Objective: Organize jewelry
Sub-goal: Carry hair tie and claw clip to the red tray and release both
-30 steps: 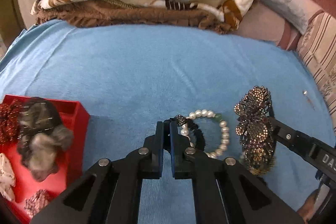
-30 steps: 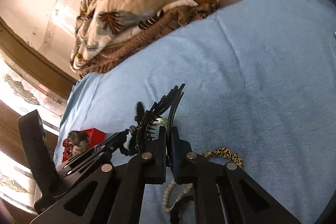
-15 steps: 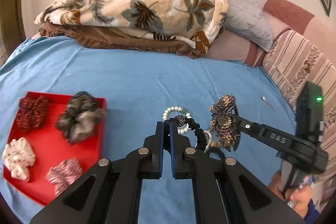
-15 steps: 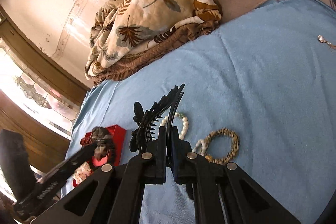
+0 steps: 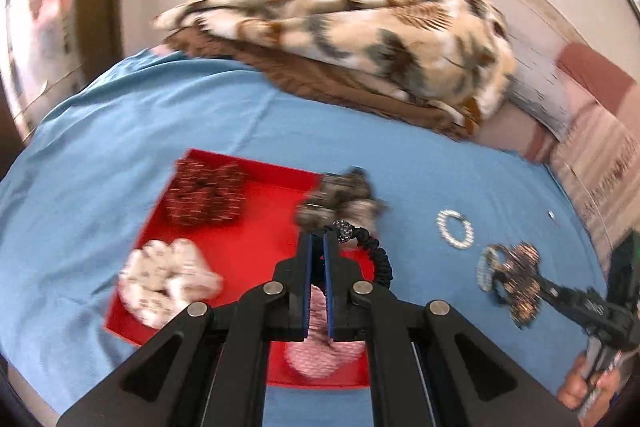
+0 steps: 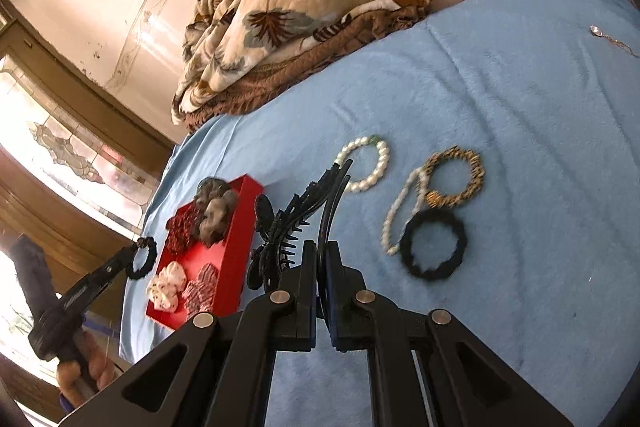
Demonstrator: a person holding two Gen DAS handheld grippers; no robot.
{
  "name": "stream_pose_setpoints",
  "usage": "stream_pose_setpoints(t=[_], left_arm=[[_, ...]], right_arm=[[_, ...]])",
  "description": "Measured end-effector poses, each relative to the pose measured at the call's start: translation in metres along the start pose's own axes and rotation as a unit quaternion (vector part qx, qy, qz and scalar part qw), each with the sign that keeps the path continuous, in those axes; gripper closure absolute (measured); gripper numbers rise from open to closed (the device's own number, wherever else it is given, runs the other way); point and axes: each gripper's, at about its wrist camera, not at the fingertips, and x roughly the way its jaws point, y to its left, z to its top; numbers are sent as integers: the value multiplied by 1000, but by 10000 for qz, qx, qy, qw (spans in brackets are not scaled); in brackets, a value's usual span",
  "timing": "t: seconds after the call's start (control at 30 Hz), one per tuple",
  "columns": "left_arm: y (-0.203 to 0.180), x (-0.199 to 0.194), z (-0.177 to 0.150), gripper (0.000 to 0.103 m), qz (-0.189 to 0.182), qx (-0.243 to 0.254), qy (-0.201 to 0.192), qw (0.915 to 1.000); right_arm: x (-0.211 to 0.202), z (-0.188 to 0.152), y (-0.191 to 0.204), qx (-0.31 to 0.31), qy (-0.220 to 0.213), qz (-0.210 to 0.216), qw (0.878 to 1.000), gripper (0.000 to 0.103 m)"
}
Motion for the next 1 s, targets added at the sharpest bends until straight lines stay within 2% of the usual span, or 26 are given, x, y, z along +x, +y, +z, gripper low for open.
stream_pose_setpoints(t=[0.1,0.27,0.43,0.63,0.8,0.9,1.0], left_arm=[[31,7,7,98,57,-294,-22,9995],[69,24,22,98,-67,-766,-14,9970],[83,40,26,98,-201,-937,43,9954],[102,64,19,98,-438,-1220,329,9910],[117,73,20,98,-347,-1315,366,9900],[129,79,20,98,-347,-1497,455,9871],[138,82,18,98,-178,-1597,525,9856]], right_arm=[[5,-5,19,-87,89,61,9999,98],[24,-6,61,-319,294,180,9989,98],[55,-4,105,-544,524,302,9967,98],[97,2,154,-826,726,287,9935,98],[140,16,191,-922,909,292,9912,98],[168,23,207,-963,1031,189,9898,98],[196,25,218,-1101,1160,-17,9871,98]])
